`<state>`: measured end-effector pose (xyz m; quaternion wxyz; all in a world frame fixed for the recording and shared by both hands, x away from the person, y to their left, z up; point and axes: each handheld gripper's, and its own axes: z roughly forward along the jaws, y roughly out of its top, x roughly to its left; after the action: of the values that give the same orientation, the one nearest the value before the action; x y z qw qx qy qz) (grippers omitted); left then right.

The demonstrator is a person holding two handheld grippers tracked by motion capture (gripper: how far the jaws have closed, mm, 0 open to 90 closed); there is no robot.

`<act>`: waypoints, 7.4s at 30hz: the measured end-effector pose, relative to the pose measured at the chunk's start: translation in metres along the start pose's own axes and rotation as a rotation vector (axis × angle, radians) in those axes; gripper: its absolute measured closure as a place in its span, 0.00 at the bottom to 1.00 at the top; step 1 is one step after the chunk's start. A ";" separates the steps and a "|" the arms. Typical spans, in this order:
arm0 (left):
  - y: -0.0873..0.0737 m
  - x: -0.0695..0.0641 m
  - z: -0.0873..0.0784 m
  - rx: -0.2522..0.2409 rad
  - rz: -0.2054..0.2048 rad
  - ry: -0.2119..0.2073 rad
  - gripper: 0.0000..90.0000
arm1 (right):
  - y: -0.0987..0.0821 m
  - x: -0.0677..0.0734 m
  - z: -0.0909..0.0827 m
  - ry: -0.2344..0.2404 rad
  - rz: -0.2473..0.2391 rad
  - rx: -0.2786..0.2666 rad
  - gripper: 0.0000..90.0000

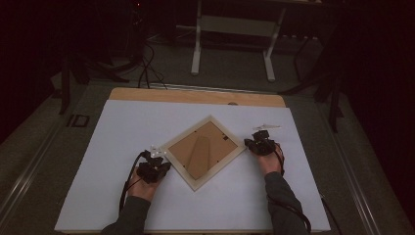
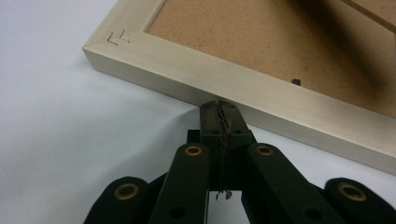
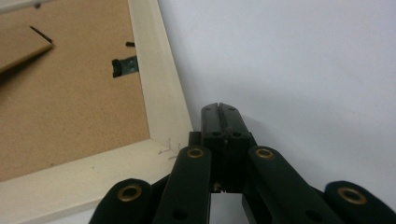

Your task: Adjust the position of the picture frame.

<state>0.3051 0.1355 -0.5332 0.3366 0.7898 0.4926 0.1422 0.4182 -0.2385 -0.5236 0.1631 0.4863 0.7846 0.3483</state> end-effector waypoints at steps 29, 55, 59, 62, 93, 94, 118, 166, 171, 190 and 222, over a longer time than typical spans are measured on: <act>0.007 -0.001 0.004 0.012 0.006 0.019 1.00 | -0.016 0.013 -0.013 0.036 -0.089 0.089 1.00; 0.005 0.002 0.000 0.035 0.006 -0.010 1.00 | -0.057 0.032 -0.046 0.082 -0.041 0.058 1.00; 0.009 0.003 0.003 0.039 0.006 0.001 1.00 | -0.062 0.035 -0.050 0.085 -0.047 0.057 1.00; 0.010 0.005 0.004 0.040 0.001 -0.005 1.00 | -0.066 0.036 -0.052 0.089 -0.031 0.044 1.00; 0.009 0.014 0.003 0.023 -0.029 -0.007 1.00 | -0.070 0.046 -0.051 0.089 -0.015 0.018 1.00; 0.008 0.014 0.002 0.023 -0.027 -0.004 1.00 | -0.069 0.047 -0.051 0.088 -0.016 0.018 1.00; -0.006 0.006 -0.010 0.035 -0.037 -0.012 1.00 | -0.065 0.045 -0.046 0.112 -0.033 0.017 1.00; 0.061 0.003 -0.037 -0.070 0.074 -0.147 0.55 | -0.060 0.052 -0.068 0.152 -0.090 -0.072 0.80; 0.079 0.002 -0.021 -0.034 0.062 -0.205 0.52 | -0.059 0.050 -0.071 0.152 -0.086 -0.081 0.79; 0.094 0.015 0.031 0.115 0.022 -0.334 0.35 | -0.059 0.050 -0.071 0.156 -0.083 -0.081 0.74; 0.107 0.005 0.060 0.236 0.088 -0.450 0.43 | -0.062 0.047 -0.068 0.157 -0.074 -0.073 0.73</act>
<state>0.4140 0.0852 -0.5058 0.3367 0.8562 0.3835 -0.0811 0.3156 -0.2415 -0.5159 0.1314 0.4217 0.7993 0.4075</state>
